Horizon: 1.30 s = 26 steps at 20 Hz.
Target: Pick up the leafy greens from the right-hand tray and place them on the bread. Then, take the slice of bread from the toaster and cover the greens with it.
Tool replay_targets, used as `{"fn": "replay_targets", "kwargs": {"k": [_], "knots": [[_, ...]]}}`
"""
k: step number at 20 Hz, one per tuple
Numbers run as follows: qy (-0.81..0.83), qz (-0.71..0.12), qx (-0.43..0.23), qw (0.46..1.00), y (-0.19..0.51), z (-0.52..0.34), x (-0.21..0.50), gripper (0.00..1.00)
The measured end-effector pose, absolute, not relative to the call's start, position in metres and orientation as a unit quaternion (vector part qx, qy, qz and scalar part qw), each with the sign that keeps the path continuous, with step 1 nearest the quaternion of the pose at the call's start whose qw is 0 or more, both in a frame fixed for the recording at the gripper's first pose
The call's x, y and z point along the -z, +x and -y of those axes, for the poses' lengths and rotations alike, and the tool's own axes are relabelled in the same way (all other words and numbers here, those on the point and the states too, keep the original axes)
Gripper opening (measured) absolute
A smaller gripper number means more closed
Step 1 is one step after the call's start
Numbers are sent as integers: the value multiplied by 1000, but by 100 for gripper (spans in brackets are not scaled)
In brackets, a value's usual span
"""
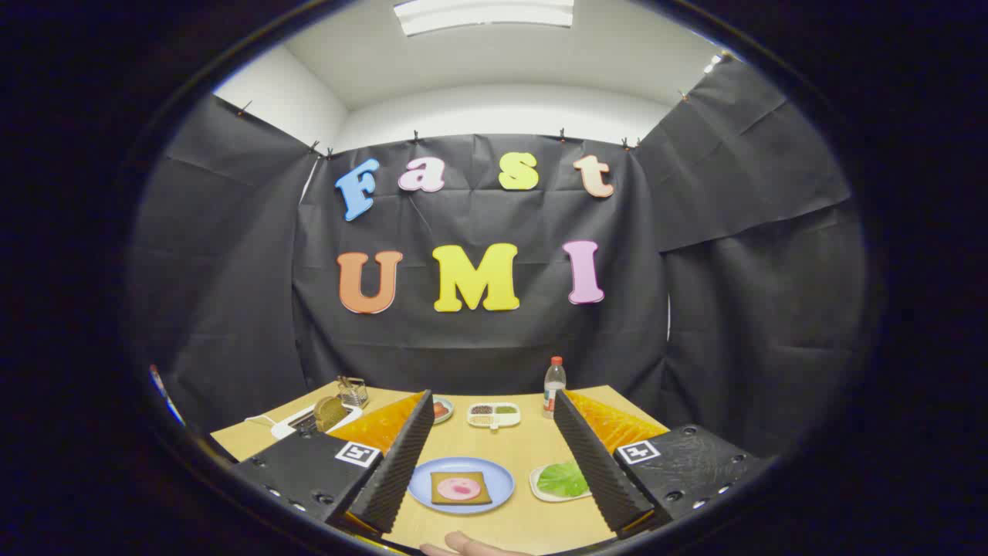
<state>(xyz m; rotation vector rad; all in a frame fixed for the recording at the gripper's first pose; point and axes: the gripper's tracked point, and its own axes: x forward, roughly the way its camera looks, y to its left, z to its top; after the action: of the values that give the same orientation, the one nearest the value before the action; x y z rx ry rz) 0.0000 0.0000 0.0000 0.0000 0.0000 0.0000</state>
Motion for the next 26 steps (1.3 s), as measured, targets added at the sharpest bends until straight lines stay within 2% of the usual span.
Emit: {"fn": "replay_targets", "kwargs": {"k": [16, 19, 26], "knots": [[-13, -20, 29, 999, 12, 28, 24, 95], [-10, -46, 31, 998, 34, 39, 47, 96], [-51, -133, 92, 986, 119, 99, 140, 96]]}}
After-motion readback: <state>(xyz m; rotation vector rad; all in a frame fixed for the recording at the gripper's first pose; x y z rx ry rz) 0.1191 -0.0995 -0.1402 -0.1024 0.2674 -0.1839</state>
